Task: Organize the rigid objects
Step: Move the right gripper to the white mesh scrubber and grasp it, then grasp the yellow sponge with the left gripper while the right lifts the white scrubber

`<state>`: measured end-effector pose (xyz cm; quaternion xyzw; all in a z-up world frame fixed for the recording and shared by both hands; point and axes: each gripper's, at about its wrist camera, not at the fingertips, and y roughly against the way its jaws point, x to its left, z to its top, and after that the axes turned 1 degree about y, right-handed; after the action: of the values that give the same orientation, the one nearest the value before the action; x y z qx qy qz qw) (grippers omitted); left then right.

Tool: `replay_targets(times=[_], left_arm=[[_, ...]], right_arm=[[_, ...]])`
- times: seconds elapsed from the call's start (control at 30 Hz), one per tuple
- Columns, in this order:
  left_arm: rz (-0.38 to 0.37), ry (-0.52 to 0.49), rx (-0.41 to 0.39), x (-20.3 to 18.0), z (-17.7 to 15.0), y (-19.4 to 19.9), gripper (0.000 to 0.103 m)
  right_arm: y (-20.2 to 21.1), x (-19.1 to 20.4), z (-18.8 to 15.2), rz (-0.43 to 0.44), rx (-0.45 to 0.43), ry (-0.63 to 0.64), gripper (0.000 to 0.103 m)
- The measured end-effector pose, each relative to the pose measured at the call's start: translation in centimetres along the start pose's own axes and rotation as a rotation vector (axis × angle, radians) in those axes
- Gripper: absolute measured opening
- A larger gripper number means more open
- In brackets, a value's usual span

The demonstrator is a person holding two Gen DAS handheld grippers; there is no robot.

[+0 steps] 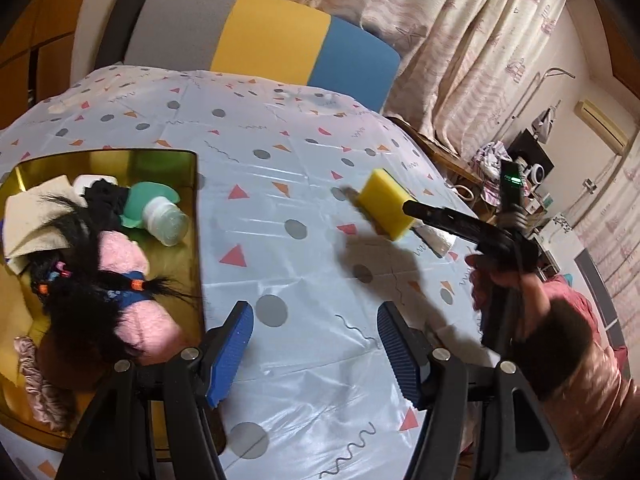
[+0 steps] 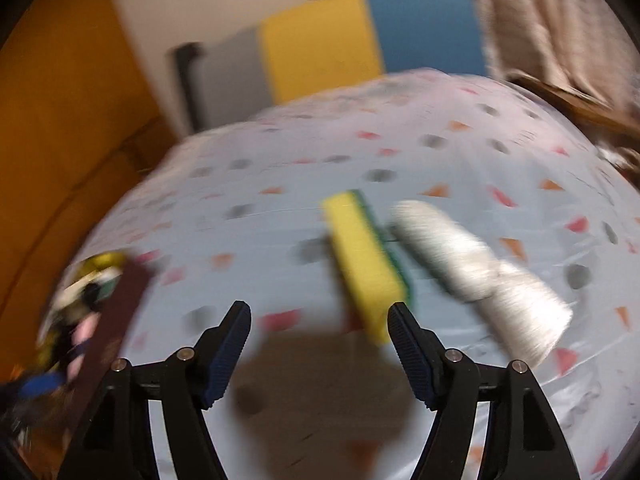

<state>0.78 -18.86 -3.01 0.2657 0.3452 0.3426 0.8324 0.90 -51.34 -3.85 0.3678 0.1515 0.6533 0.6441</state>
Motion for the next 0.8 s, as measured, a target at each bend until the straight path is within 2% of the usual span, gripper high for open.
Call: replay_targets(times=[0.07, 0.13, 0.17, 0.27, 0.37, 0.47, 0.57, 0.63, 0.67, 0.7, 0.8], left_arm=[[0.004, -0.011, 0.003, -0.3, -0.2, -0.2, 0.065], [-0.005, -0.010, 0.012, -0.5, -0.4, -0.6, 0.065], [-0.009, -0.008, 0.017, -0.6, -0.5, -0.8, 0.065], [-0.011, -0.013, 0.026, -0.9, -0.8, -1.0, 0.065], [0.004, -0.024, 0.025, -1.1, -0.7, -1.0, 0.065], [0.013, -0.021, 0.022, -0.9, -0.6, -1.0, 0.065], [0.025, -0.011, 0.027, -0.6, -0.5, -1.3, 0.065], [0.022, -0.008, 0.034, -0.6, -0.5, -1.5, 0.065], [0.021, -0.009, 0.036, -0.6, -0.5, -1.6, 0.065], [0.022, -0.012, 0.037, -0.7, -0.5, -1.7, 0.065], [0.018, -0.021, 0.039, -1.0, -0.5, -1.9, 0.065]], right_arm=[[1.8, 0.6, -0.4, -0.021, -0.048, 0.053, 0.072], [3.1, -0.3, -0.2, -0.152, -0.093, 0.085, 0.078], [3.3, -1.4, 0.2, -0.276, -0.105, 0.108, 0.079], [2.0, -4.2, 1.4, -0.447, -0.054, 0.110, 0.079], [0.1, -7.0, 2.3, -0.519, 0.000, 0.073, 0.079], [-2.1, -9.4, 2.7, -0.504, 0.060, 0.017, 0.077], [-4.4, -10.3, 2.7, -0.373, 0.129, -0.039, 0.077], [-6.3, -9.6, 2.0, -0.358, 0.199, 0.000, 0.073], [-6.6, -9.2, 1.8, -0.350, 0.203, 0.018, 0.067], [-7.0, -8.4, 1.3, -0.315, 0.216, 0.046, 0.054], [-6.8, -6.1, 0.3, -0.313, 0.213, 0.118, 0.038]])
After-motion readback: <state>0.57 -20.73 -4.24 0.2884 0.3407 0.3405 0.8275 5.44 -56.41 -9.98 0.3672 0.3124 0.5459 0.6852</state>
